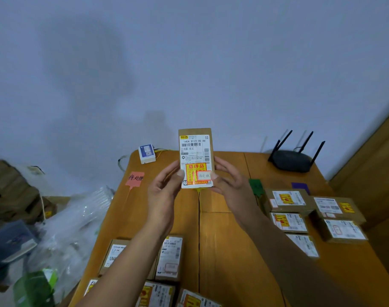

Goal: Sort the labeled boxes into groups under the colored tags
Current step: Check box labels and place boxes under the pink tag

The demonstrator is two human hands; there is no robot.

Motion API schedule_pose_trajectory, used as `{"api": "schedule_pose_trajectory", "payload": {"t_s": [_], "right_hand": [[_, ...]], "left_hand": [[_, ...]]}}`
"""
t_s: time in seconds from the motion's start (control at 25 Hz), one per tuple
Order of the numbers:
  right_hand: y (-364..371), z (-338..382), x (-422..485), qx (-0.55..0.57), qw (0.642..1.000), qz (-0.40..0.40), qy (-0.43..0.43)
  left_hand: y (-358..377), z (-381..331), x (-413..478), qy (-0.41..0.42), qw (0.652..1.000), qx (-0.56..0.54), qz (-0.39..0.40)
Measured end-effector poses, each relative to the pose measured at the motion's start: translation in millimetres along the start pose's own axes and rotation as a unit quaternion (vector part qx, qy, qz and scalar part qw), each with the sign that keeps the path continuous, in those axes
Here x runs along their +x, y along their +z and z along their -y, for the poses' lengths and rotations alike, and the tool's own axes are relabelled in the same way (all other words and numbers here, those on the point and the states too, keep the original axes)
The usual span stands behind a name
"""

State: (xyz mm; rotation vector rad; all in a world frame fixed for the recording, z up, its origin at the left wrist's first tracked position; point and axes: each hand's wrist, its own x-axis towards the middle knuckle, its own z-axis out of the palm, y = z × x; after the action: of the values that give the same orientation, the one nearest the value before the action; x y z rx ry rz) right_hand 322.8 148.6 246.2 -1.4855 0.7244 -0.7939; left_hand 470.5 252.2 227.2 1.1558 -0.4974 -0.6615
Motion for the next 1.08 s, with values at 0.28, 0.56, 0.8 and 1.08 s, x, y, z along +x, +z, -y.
{"api": "schedule_pose_trajectory", "payload": {"t_s": [0.28, 0.56, 0.8, 1.08], "right_hand": [[1.3, -11.7, -5.3, -0.020, 1.000, -0.003, 0.014], [-3.8, -26.3, -6.4, -0.047, 0.996, -0.005, 0.073], [-13.1, -22.2, 2.3, -0.030, 0.996, -0.027, 0.085], [-0.9, -39.4, -5.6, -0.011, 0.992, -0.027, 0.123]], "left_hand": [[-6.8, 15.1, -12.4, -0.018, 0.999, 0.001, 0.033], [-25.7, 27.5, -30.0, -0.084, 0.995, 0.012, 0.051], [-37.5, 40.3, -43.7, -0.144, 0.985, 0.017, 0.090], [-58.6, 59.4, -51.1, -0.187, 0.977, -0.009, 0.098]]}}
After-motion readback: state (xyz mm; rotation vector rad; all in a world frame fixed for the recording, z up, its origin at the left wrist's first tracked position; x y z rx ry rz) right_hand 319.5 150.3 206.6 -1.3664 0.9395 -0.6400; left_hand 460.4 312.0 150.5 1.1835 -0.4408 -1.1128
